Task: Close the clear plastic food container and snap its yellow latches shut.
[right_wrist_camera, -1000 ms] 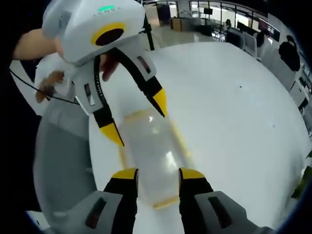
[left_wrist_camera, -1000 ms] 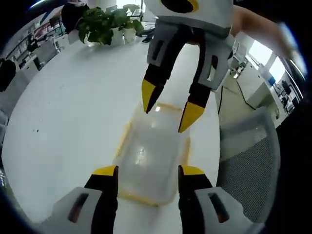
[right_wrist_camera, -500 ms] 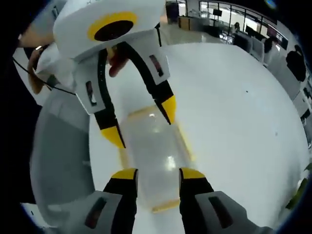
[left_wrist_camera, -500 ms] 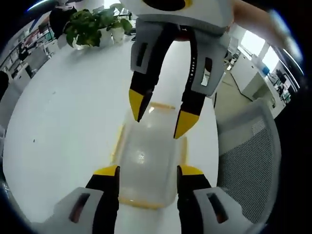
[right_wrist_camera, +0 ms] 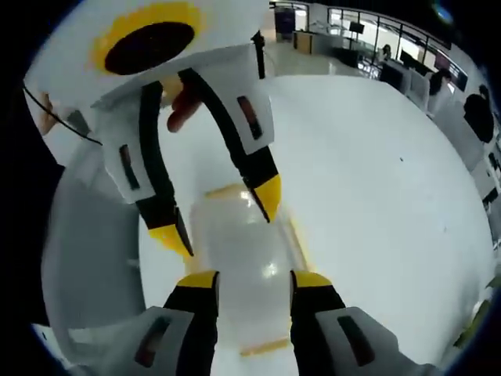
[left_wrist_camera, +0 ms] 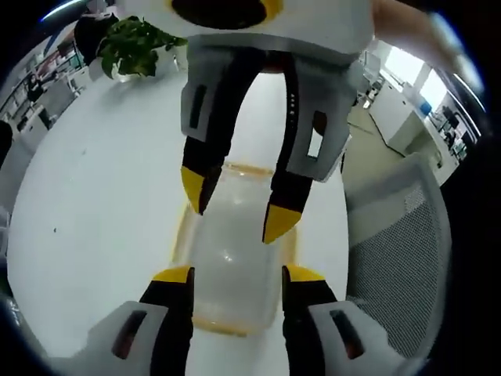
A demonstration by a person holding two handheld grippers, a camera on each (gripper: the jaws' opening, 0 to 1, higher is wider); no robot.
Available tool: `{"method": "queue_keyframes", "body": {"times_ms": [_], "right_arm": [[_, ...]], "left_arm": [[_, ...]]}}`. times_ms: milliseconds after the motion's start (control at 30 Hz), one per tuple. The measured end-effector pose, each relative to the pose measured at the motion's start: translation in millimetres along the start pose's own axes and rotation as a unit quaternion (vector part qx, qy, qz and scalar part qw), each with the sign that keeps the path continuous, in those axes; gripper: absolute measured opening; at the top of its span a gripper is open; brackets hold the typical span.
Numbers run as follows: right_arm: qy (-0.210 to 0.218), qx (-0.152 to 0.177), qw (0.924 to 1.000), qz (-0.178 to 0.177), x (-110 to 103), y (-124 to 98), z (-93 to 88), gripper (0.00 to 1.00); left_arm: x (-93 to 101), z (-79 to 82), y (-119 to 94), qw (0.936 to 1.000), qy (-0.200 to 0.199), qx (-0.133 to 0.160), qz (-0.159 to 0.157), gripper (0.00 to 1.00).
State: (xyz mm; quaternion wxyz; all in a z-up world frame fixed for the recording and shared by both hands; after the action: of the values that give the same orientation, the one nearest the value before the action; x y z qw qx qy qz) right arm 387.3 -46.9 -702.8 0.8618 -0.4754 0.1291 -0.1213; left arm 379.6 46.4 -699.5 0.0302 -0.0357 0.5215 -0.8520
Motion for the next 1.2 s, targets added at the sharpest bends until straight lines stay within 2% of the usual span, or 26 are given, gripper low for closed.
{"method": "queue_keyframes", "body": {"times_ms": [133, 500, 633, 767, 967, 1200], "right_arm": [[-0.002, -0.006, 1.0, -0.005, 2.3, 0.7, 1.0, 0.35], [-0.001, -0.007, 0.9998, -0.018, 18.3, 4.4, 5.4, 0.37], [0.013, -0.001, 0.9999, -0.011, 22.9, 10.2, 5.3, 0.41], [0.015, -0.016, 0.9998, -0.003, 24.9, 12.6, 4.5, 0.44], [0.009, -0.025, 0.9996, 0.009, 28.3, 12.3, 3.9, 0.44], [0.019, -0.038, 0.9979, 0.048, 32.0, 15.9, 3.0, 0.46]], "left_arm": [[1.6, -3.6, 5.5, 0.9999, 0.009, -0.014, 0.002, 0.44], [5.1, -4.6, 8.3, 0.9998, 0.012, -0.013, 0.003, 0.43], [6.4, -5.3, 8.2, 0.9998, 0.014, -0.01, 0.005, 0.44], [7.1, -5.3, 8.5, 0.9998, 0.016, -0.01, 0.007, 0.45], [10.8, -4.9, 9.6, 0.9996, 0.023, -0.015, 0.012, 0.47], [16.8, -4.5, 12.4, 0.9984, 0.04, -0.028, 0.027, 0.5]]}}
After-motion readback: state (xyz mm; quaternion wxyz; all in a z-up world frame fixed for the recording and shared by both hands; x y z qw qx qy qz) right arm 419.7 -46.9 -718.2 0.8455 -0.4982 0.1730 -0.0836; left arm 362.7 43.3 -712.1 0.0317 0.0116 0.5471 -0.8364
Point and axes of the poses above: the point that each gripper's makers call its tool centre point, and the gripper's own axes: y roughly forward along the fingers, x roughly to its right, z roughly out of its top, the point moved 8 cm from there along -y, roughly backward along the fingers, and after that the axes turned 2 degrees about y, right-handed, at the moved point
